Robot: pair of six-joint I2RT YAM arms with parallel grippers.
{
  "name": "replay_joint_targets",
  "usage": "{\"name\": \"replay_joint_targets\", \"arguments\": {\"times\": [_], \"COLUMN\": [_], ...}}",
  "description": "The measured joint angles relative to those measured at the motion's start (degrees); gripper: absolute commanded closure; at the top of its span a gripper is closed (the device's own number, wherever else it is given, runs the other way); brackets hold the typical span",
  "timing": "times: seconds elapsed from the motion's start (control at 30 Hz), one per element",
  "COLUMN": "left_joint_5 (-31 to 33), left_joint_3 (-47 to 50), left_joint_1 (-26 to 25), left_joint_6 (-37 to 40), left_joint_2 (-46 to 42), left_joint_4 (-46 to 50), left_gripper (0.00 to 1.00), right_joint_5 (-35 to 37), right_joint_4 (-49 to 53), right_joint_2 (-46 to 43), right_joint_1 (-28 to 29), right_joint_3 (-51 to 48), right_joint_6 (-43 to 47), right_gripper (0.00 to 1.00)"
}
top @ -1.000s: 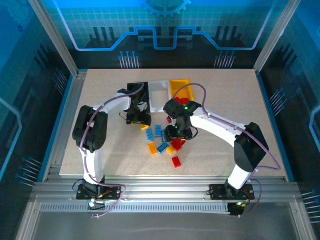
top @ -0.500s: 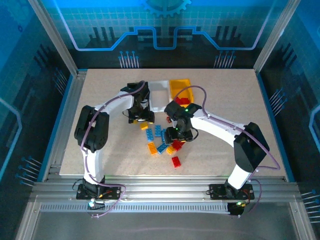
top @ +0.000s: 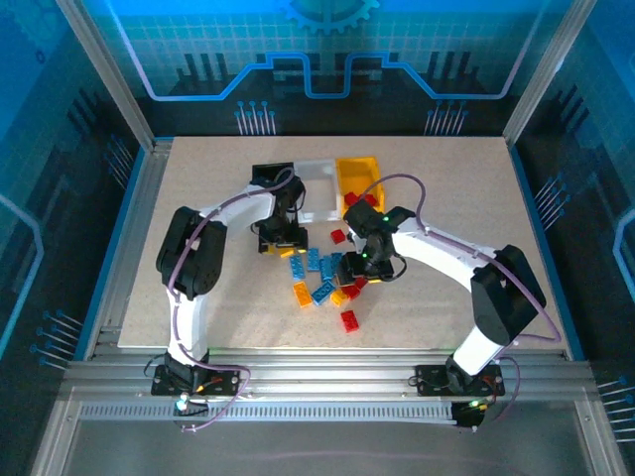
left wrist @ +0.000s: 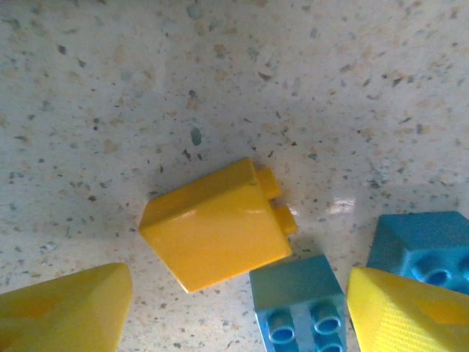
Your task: Sort the legos into containers by color
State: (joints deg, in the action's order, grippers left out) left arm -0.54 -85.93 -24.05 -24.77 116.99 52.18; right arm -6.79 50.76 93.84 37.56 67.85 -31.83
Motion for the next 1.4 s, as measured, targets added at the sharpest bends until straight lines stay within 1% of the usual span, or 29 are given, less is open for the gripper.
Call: {"name": "replay_joint_targets", "arguments": {"times": [0.13,0.27,0.33,0.53,0.63,0.7,0.83,1.0,1.33,1.4], "left_joint_5": [1.2,1.88,2.21,2.19,2.03,2.05,2.29,2.34,1.79,1.55], "left_joint_3": [1.77,2.12,2.03,-0.2,-1.75,-2.19,-2.43,-2.43,-1.97,-1.97], "left_joint_1": [-0.11,-0.04,0.17,0.87,1.03,1.03,1.25,1.81,2.21,2.27], "left_joint_6": [-0.87,-1.51,-1.95,-2.34,-2.34,-2.36,-2.56,-2.67,-0.63,0.33], "left_joint_2": [0.31,0.74,1.01,2.29,3.43,3.76,3.93,3.98,3.37,3.1], "left_joint_4": [-0.28,-0.98,-0.98,-0.39,0.83,1.31,1.97,2.64,2.54,0.83], "left_gripper": [0.29,0.3,0.3,0.26,0.26,0.29,0.43,0.53,0.55,0.55], "right_joint_5": [-0.5,-1.18,-1.22,-1.27,-1.29,-1.25,-1.25,-1.29,-1.38,-1.33], "right_joint_4": [-0.09,0.0,0.04,0.17,0.17,0.22,0.24,0.35,0.33,0.31], "right_joint_2": [-1.75,-3.28,-3.63,-4.98,-5.4,-5.46,-5.53,-5.57,-6.14,-6.32], "right_joint_1": [-0.55,-0.96,-1.01,-1.27,-1.27,-1.27,-1.27,-1.27,-1.27,-1.27], "right_joint_3": [-1.33,-2.4,-2.56,-3.06,-3.28,-3.32,-3.32,-3.32,-3.41,-3.41], "right_joint_6": [0.48,0.85,0.87,0.87,0.85,0.85,0.85,0.83,0.26,-0.04], "right_gripper": [0.3,0.31,0.3,0.31,0.31,0.31,0.31,0.31,0.31,0.31]}}
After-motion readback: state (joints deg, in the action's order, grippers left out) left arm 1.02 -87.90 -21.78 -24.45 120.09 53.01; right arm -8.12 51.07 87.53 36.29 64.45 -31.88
